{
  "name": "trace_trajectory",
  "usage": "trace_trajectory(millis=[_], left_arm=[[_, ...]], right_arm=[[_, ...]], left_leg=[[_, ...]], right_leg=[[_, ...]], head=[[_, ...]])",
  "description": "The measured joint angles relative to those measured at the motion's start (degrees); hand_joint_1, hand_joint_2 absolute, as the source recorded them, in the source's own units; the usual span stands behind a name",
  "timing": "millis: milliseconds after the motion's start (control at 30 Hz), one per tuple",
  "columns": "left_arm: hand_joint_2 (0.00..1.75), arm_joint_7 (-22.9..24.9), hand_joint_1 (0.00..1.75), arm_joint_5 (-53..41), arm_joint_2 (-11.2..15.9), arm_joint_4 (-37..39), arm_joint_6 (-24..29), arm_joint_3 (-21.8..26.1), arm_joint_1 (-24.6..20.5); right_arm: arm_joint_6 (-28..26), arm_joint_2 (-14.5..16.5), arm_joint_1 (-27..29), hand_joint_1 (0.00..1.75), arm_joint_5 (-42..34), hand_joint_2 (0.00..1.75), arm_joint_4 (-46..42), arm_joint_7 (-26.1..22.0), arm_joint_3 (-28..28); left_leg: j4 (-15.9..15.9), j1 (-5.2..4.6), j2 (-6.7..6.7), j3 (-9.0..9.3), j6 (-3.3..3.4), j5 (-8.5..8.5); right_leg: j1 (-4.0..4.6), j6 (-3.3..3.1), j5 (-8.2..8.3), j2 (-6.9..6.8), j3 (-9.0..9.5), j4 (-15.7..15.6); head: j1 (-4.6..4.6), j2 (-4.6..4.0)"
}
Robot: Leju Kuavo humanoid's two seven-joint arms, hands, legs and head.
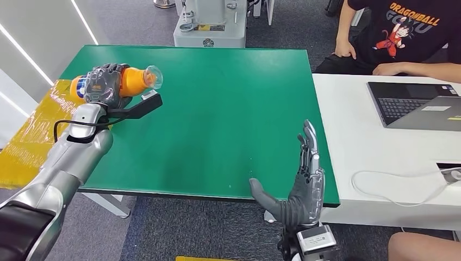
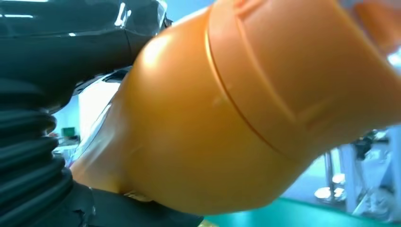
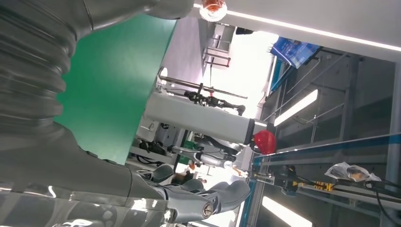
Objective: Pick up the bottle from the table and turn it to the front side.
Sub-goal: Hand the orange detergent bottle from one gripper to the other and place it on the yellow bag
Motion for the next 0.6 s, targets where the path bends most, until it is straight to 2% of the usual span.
trace_trajectory(millis=[333,600], left_arm=[[1.75,-0.3,1.75,0.1,3.9,3.6,-2.4,0.7,0.7],[1.75,-2.2,1.75,-0.3,7.8,3.9,-0.7,3.5,4.7]], right_arm=[[1.3,0.0,0.9,0.00,0.7,1.75,-1.3,0.6,-0.3],[2.9,0.0,0.8,0.00,0.6,1.75,-1.6,0.9,-0.3]], left_leg=[[0.0,0.01,0.02,-0.01,0.00,0.00],[0.0,0.03,0.05,0.00,-0.04,-0.02]], right_leg=[[0.01,-0.04,-0.02,0.02,0.00,0.0],[0.02,-0.08,-0.06,0.03,-0.01,0.0]], head=[[0.00,0.00],[0.00,0.00]])
